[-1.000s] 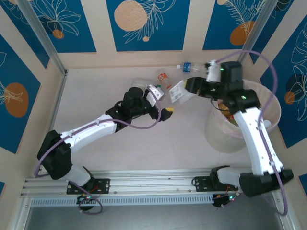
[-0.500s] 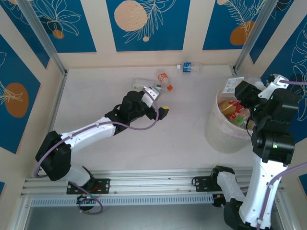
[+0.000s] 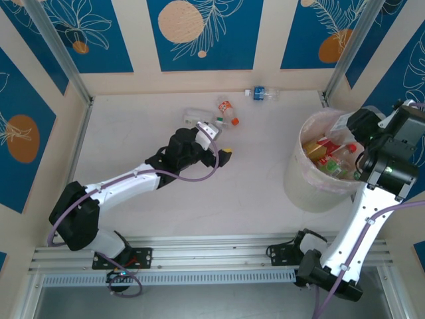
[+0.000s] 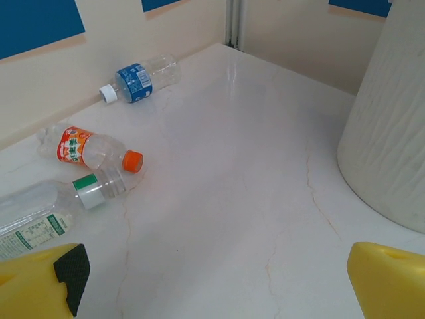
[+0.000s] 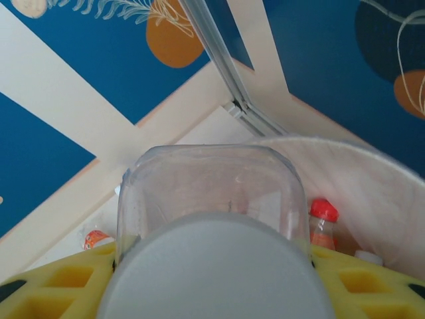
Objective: Put the plastic bottles in the bin
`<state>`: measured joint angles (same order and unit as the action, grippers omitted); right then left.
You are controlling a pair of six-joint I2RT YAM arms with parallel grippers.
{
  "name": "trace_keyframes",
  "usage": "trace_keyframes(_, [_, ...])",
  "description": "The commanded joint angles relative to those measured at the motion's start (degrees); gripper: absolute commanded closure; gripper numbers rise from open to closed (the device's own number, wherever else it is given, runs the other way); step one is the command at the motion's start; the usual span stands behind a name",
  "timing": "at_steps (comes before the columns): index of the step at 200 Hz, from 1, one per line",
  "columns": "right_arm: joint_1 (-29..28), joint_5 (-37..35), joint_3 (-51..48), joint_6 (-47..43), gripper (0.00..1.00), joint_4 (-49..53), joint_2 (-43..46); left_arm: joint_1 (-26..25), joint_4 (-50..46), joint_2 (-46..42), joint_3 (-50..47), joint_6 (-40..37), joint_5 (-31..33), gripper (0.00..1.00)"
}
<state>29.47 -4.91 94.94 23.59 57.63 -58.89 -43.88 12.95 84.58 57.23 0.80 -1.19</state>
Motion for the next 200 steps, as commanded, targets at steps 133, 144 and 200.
trace_keyframes(133, [-26.2, -58.5, 3.9, -17.1, 0.54, 13.6, -11.1, 3.3, 3.8, -2.0, -2.2, 7.3, 5.3, 0.00])
trace_keyframes(144, [-26.0, -53.6, 2.4, -18.2, 0.53, 12.2, -10.7, 3.3, 3.6, -2.1, -2.1, 7.5, 5.3, 0.00])
trace_keyframes(200, [-28.0, -53.0, 3.3, -17.7, 0.10, 16.6, -17.5, 3.5, 3.3, -2.7, -2.5, 8.6, 5.2, 0.00])
